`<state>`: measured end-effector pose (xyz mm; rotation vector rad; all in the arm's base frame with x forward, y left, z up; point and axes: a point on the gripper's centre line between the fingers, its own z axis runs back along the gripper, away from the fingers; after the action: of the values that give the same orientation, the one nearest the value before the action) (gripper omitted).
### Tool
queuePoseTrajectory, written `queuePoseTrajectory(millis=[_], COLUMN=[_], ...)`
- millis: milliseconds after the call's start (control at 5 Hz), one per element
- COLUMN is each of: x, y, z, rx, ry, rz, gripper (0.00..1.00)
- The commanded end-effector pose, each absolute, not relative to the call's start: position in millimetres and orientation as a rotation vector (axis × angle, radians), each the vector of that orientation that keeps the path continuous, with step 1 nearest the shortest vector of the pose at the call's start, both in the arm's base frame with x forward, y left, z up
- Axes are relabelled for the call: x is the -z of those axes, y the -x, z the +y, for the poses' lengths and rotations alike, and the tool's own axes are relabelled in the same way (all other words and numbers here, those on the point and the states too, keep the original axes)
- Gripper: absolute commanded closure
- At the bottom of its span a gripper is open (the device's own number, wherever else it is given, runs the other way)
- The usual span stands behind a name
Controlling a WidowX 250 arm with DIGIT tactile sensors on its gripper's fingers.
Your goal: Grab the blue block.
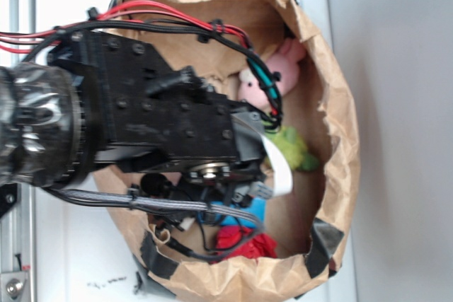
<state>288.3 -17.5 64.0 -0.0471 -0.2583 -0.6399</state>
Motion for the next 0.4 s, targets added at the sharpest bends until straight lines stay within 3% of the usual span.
queuePoseTrajectory(millis=[0, 200], x=[-82.0, -87.6], y=[-299.8, -288.5], z=[-31.1, -34.7], rx=[0.646, 0.668], ry=[0.027, 0.051], rz=[-0.274, -0.240], gripper=[0.00, 0.00])
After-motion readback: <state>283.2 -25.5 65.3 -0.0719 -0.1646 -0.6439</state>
